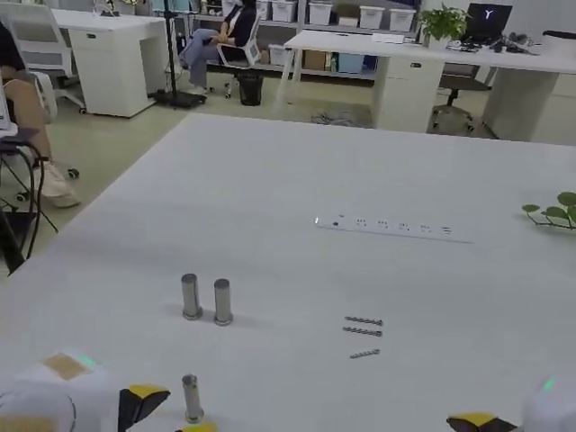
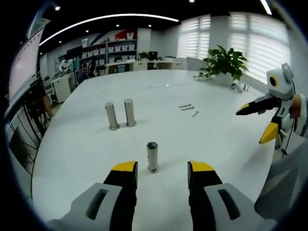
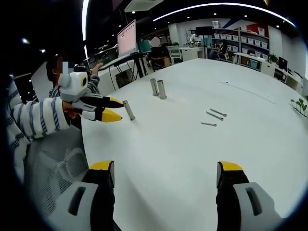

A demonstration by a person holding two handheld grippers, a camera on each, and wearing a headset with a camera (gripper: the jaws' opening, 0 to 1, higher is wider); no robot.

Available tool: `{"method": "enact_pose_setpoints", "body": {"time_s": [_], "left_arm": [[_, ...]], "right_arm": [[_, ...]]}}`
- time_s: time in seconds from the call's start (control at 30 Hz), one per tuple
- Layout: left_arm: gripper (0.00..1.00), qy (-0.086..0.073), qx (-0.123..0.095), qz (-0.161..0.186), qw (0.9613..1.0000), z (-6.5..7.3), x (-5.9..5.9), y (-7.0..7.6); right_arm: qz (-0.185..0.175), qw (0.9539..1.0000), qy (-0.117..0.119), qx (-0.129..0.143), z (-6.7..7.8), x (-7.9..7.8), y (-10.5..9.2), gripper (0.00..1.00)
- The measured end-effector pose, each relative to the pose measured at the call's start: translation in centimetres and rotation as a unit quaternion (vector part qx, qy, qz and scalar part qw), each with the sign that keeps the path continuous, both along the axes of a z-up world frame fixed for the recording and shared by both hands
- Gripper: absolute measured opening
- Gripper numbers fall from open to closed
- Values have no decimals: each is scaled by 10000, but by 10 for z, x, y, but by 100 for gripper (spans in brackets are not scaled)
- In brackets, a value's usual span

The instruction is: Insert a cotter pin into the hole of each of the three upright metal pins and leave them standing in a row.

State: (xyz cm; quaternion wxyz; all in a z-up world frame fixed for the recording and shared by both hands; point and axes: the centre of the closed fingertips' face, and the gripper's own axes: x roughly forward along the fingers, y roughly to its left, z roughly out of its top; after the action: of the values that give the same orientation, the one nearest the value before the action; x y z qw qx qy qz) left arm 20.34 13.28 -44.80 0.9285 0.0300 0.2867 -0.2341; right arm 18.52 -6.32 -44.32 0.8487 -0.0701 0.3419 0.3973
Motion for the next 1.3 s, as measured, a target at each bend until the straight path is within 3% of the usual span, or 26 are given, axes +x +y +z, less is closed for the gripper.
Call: {"method": "enact_pose_setpoints", "body": {"time_s": [0.07,0.27,0.4,0.53,0.63,0.93,1.13,1.23,1.3], "left_arm": [[47,18,-133,-54,9999,3,-3,0],[65,-171,-479,-147,9986,22,-8,0],[79,-254,-536,-315,9977,30,-11,-2],[93,-236,-548,-462,9972,33,-16,-3],[98,-260,-570,-549,9965,33,-19,-3],[99,-155,-531,-699,9960,25,-28,-4],[99,-137,-529,-707,9960,25,-32,-2],[99,-123,-556,-672,9961,25,-33,-1],[99,-121,-561,-658,9962,25,-34,0]], "right_arm": [[0,10000,-10,-14,1,0,0,86],[46,9999,-19,-97,0,0,0,86],[93,9998,-34,-160,0,0,0,86],[150,9994,-40,-298,0,3,-2,85],[195,9990,-97,-390,4,9,-4,84],[662,9934,-368,-863,15,37,-4,77],[1269,9821,-564,-1271,20,53,1,69],[1686,9719,-602,-1531,18,59,5,64],[2067,9630,-566,-1635,15,58,11,54]]}}
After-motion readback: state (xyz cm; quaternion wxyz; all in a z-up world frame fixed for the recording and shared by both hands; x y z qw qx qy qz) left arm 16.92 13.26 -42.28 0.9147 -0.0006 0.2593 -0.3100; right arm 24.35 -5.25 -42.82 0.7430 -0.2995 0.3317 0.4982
